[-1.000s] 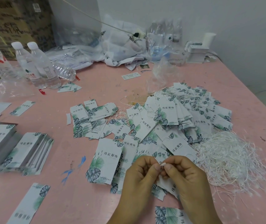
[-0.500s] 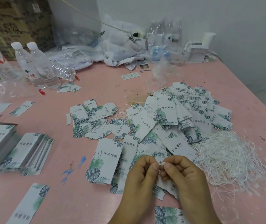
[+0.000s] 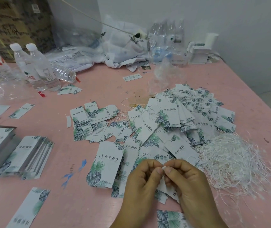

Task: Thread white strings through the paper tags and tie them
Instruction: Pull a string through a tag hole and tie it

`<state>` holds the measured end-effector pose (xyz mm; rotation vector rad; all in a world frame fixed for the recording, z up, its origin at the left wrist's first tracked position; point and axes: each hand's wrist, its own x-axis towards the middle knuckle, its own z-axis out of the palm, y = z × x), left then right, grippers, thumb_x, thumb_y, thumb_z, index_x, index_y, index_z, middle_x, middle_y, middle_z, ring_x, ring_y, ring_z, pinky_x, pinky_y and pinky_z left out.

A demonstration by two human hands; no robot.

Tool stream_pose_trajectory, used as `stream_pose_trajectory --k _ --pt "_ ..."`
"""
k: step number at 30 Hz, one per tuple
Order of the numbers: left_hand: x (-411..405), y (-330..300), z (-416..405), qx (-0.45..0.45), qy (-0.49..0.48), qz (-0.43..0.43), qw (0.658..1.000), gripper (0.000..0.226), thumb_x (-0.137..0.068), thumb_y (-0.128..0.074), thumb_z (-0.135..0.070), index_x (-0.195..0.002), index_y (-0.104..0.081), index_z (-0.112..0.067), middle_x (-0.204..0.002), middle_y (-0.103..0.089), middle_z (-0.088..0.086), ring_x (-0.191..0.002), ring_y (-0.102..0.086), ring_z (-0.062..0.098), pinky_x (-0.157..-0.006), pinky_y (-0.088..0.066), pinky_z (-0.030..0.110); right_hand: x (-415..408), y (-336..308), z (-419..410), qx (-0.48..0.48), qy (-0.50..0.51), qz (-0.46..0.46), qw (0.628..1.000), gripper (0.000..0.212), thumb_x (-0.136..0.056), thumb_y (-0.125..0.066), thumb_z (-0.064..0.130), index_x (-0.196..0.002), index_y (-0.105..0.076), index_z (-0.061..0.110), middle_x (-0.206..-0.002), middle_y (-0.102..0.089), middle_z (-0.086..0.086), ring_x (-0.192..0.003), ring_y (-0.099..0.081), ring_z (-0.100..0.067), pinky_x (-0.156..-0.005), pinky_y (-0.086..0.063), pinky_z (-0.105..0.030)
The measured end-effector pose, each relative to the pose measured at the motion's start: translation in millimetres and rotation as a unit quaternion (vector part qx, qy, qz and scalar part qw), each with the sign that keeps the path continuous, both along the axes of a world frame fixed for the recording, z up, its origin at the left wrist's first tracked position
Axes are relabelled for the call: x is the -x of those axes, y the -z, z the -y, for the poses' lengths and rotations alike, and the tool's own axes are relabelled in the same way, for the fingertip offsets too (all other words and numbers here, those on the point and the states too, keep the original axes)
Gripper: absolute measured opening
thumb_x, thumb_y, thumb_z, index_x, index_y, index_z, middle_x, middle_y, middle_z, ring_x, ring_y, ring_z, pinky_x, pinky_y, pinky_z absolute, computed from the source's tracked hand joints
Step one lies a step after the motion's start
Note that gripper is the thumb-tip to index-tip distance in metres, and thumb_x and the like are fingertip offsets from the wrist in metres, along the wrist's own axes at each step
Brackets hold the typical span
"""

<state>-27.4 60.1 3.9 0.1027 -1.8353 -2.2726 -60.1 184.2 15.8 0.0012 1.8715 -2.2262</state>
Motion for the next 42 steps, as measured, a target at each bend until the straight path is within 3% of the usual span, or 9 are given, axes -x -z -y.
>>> stream_pose_trajectory --k 6,11,16,19,25,28,32,35,42 --pt "-2 3 1 0.066 -0.021 -0.012 0.998 0.010 -0.085 -0.067 -0.020 -0.081 -0.072 -0.027 -0.070 -0.067 -0.004 -0.066 -0.059 0.006 -0.063 -0.046 0.019 0 -2 0 -0.016 0.007 -0.003 1.000 0.029 -0.061 -0.078 0.033 -0.083 -0.075 0.015 -0.060 -0.062 -0.009 -0.057 -0.054 -0.017 -0.060 -0.046 -0.031" --pt "-2 3 -1 0.092 -0.032 -0.012 0.995 0.017 -0.092 -0.058 -0.022 -0.080 -0.066 -0.031 -0.068 -0.062 -0.008 -0.064 -0.054 0.004 -0.060 -0.043 0.020 -1 -3 -1 -0.068 -0.008 -0.038 0.997 0.015 -0.078 -0.073 0.007 -0.083 -0.077 0.020 -0.057 -0.063 -0.010 -0.054 -0.053 -0.018 -0.054 -0.046 -0.029" --pt "1 1 7 0.018 -0.041 0.021 0.999 0.019 -0.085 -0.058 -0.042 -0.083 -0.063 -0.024 -0.061 -0.052 -0.005 -0.056 -0.043 0.010 -0.053 -0.035 0.023 2 -10 -13 -0.167 0.010 -0.142 0.976 0.040 -0.087 -0.065 0.001 -0.100 -0.071 0.038 -0.093 -0.074 0.008 -0.081 -0.066 -0.001 -0.068 -0.050 -0.010" --pt "5 1 12 -0.084 -0.026 0.036 0.995 0.020 -0.081 -0.063 -0.041 -0.081 -0.067 -0.022 -0.069 -0.058 0.001 -0.060 -0.044 0.012 -0.057 -0.035 0.026 6 -8 -21 -0.261 -0.032 -0.156 0.952 0.052 -0.089 -0.063 0.005 -0.113 -0.059 0.050 -0.115 -0.063 0.025 -0.109 -0.057 0.007 -0.081 -0.047 -0.013" --pt "10 -9 17 -0.290 0.036 0.030 0.956 0.014 -0.072 -0.074 -0.027 -0.072 -0.068 -0.014 -0.077 -0.063 0.008 -0.056 -0.052 0.012 -0.051 -0.045 0.021 6 -2 -17 -0.382 -0.181 -0.156 0.893 0.057 -0.074 -0.052 0.054 -0.125 -0.032 0.068 -0.123 -0.044 0.043 -0.119 -0.040 0.021 -0.090 -0.034 -0.006" --pt "12 -10 21 -0.369 0.043 0.021 0.928 0.025 -0.065 -0.088 -0.026 -0.073 -0.067 -0.014 -0.078 -0.063 0.008 -0.057 -0.054 0.013 -0.053 -0.048 0.023 10 -3 -20 -0.336 -0.178 -0.103 0.919 0.054 -0.067 -0.059 0.056 -0.117 -0.043 0.069 -0.112 -0.062 0.031 -0.105 -0.056 0.014 -0.088 -0.047 -0.014" --pt "14 -9 27 -0.423 0.051 0.006 0.905 0.027 -0.066 -0.090 -0.023 -0.078 -0.068 -0.014 -0.081 -0.063 0.007 -0.061 -0.056 0.012 -0.055 -0.050 0.023 11 -6 -31 -0.175 -0.197 0.012 0.965 0.035 -0.073 -0.073 0.034 -0.108 -0.069 0.029 -0.104 -0.073 -0.007 -0.099 -0.070 -0.028 -0.084 -0.057 -0.051" --pt "16 -7 25 -0.418 0.017 0.030 0.908 0.008 -0.083 -0.075 -0.019 -0.077 -0.070 -0.014 -0.079 -0.062 0.005 -0.059 -0.055 0.011 -0.053 -0.049 0.021 13 -11 -39 0.017 -0.205 0.083 0.975 0.042 -0.073 -0.081 0.022 -0.112 -0.069 0.011 -0.113 -0.068 -0.023 -0.104 -0.066 -0.040 -0.082 -0.057 -0.046" --pt "4 8 -1 -0.118 -0.029 0.045 0.992 0.021 -0.080 -0.068 -0.033 -0.081 -0.064 -0.013 -0.063 -0.052 0.010 -0.056 -0.045 0.014 -0.053 -0.039 0.026 11 -11 -11 0.179 -0.093 0.155 0.967 0.030 -0.075 -0.061 0.001 -0.103 -0.071 0.001 -0.097 -0.068 -0.031 -0.077 -0.069 -0.035 -0.068 -0.058 -0.046"
